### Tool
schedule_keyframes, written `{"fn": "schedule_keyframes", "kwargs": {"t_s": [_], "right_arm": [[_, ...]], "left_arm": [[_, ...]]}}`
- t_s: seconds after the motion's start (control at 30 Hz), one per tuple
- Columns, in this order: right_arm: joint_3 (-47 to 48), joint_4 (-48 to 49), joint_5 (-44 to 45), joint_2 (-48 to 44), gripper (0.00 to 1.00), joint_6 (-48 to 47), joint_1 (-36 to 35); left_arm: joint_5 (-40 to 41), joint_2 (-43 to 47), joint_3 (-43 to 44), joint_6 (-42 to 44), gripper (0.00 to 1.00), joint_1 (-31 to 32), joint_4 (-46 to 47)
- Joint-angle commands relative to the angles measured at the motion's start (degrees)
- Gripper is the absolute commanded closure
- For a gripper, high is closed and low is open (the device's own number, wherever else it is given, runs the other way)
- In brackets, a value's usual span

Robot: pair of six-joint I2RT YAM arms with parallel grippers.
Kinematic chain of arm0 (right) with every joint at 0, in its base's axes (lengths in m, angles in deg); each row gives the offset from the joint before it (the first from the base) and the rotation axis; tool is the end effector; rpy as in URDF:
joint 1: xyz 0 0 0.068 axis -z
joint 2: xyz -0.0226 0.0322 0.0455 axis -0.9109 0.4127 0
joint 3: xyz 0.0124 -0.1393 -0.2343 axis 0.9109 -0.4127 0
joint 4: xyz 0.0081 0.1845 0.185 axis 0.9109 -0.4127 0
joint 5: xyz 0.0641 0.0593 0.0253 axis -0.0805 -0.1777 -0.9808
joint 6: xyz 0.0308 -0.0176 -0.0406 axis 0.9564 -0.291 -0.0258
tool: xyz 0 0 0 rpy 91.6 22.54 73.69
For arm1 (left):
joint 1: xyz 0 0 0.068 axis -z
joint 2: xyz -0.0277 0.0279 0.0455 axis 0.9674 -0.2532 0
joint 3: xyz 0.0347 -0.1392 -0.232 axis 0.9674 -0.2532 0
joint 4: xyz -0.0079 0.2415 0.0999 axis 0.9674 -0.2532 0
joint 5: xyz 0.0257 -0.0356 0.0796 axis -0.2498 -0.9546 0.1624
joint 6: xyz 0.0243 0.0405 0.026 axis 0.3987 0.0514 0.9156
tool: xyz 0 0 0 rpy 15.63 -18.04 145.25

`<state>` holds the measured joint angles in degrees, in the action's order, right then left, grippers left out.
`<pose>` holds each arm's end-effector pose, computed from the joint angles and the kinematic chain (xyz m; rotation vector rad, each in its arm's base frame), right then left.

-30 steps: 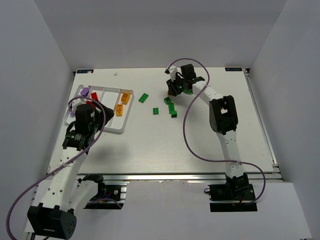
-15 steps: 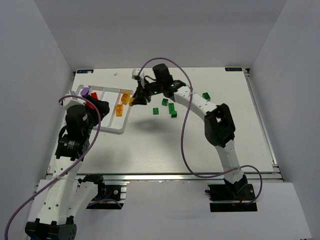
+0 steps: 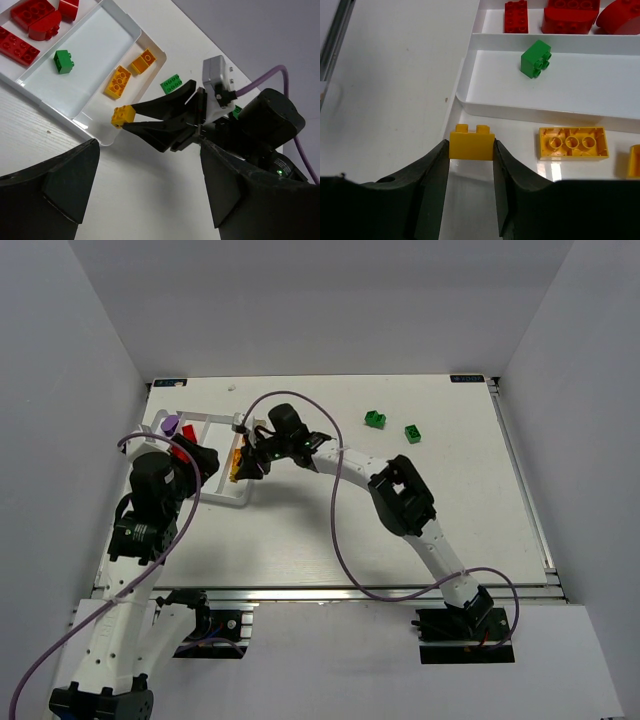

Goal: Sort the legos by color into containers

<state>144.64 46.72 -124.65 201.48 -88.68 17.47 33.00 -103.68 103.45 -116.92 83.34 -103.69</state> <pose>0.3566 0.4340 0.2081 -1.3974 1.4527 1.1458 0.1558 -0.0150 0.3466 -0.7132 1.8568 -0.3851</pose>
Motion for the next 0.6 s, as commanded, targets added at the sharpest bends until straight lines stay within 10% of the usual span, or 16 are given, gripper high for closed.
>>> {"fn": "schedule_keyframes", "kwargs": {"t_s": [0.0,0.37,0.57], "right_arm": [[4.96,5.87,3.38,2.56,1.0,1.89,-1.67],[2.71,5.42,6.55,1.01,0.14,-2.94,-1.94],[-3.2,6.32,8.57,-7.27,0.11,-5.49,2.36]], "left_arm": [[-0.57,-0.45,3.23,2.26,0.08,0.25,-2.88],[-4.42,-3.44,4.89,6.39,0.03,0.25,-1.48],[-11.02,-8.62,6.48,8.42,0.25,0.25,2.55]]}}
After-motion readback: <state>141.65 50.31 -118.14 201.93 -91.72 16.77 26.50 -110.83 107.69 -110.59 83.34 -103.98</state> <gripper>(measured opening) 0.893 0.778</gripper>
